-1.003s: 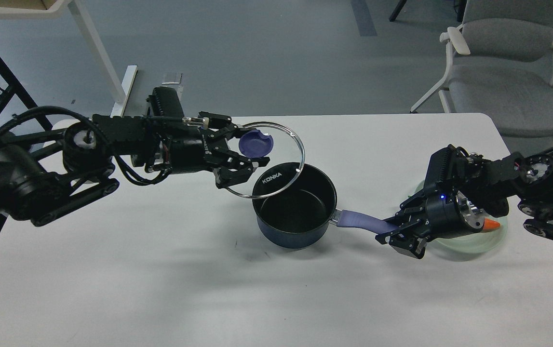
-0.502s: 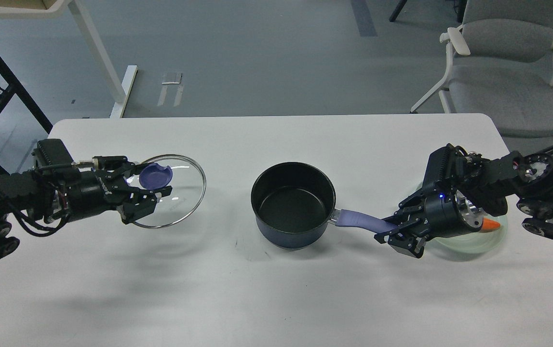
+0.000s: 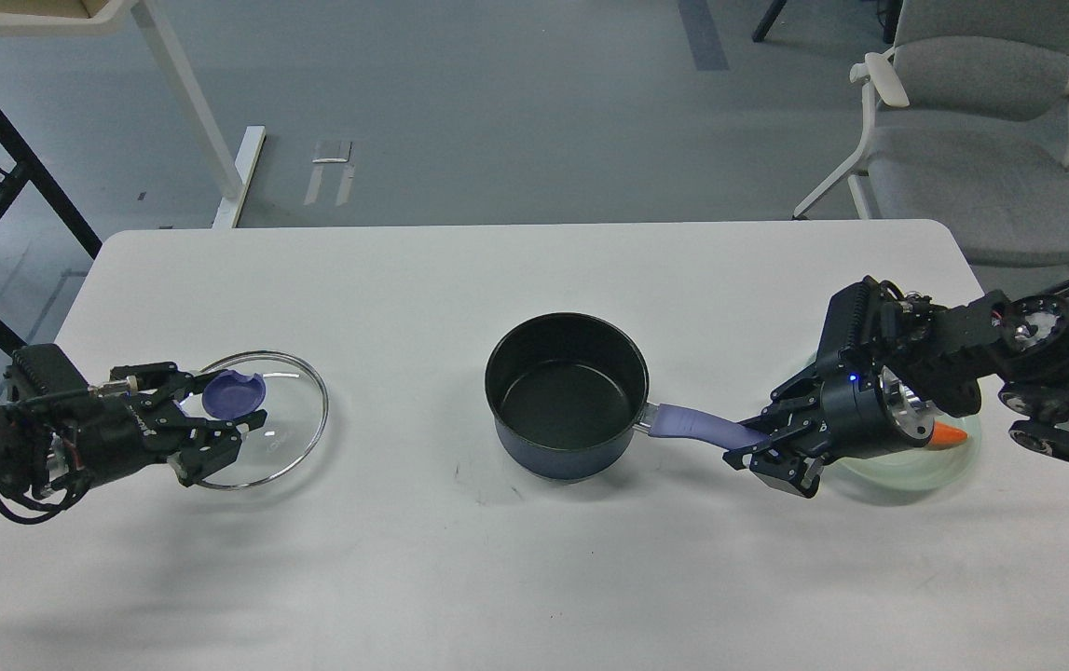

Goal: Open pot lid
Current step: 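Carry the glass lid away from the pot and lower it onto the table, then release the lid knob and raise the left gripper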

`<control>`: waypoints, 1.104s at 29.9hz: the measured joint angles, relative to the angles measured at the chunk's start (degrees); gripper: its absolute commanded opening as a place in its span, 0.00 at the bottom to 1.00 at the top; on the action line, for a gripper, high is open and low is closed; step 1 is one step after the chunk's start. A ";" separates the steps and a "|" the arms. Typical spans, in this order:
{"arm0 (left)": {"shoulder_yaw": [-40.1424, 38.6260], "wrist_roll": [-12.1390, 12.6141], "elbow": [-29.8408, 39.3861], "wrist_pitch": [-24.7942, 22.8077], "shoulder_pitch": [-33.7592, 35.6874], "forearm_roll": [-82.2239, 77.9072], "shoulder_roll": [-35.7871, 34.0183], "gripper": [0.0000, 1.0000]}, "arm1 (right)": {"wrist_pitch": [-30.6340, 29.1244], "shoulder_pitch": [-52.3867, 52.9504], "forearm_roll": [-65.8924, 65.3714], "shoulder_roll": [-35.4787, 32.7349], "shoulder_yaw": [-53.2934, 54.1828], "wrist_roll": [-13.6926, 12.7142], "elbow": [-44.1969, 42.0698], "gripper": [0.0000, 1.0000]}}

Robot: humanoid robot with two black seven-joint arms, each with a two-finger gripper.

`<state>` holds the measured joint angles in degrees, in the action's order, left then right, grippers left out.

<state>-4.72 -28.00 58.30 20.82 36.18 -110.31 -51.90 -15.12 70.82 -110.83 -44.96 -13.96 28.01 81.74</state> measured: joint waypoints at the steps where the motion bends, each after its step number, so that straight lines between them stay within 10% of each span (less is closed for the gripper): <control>1: 0.00 0.00 -0.47 0.05 -0.02 0.00 0.31 0.45 | 0.00 0.00 0.00 0.00 0.00 0.00 0.00 0.27; 24: 1.46 0.00 -5.47 0.72 -0.20 0.01 3.59 0.97 | 0.00 0.11 0.05 0.04 0.00 0.00 0.00 0.28; 33: 1.17 0.01 -1.37 -0.49 3.86 7.69 2.66 0.99 | 0.00 0.20 0.10 -0.04 0.00 -0.01 0.00 0.44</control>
<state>-3.55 -27.99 56.93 20.33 40.04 -102.62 -49.23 -15.12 71.01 -110.73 -45.00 -13.97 28.00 81.74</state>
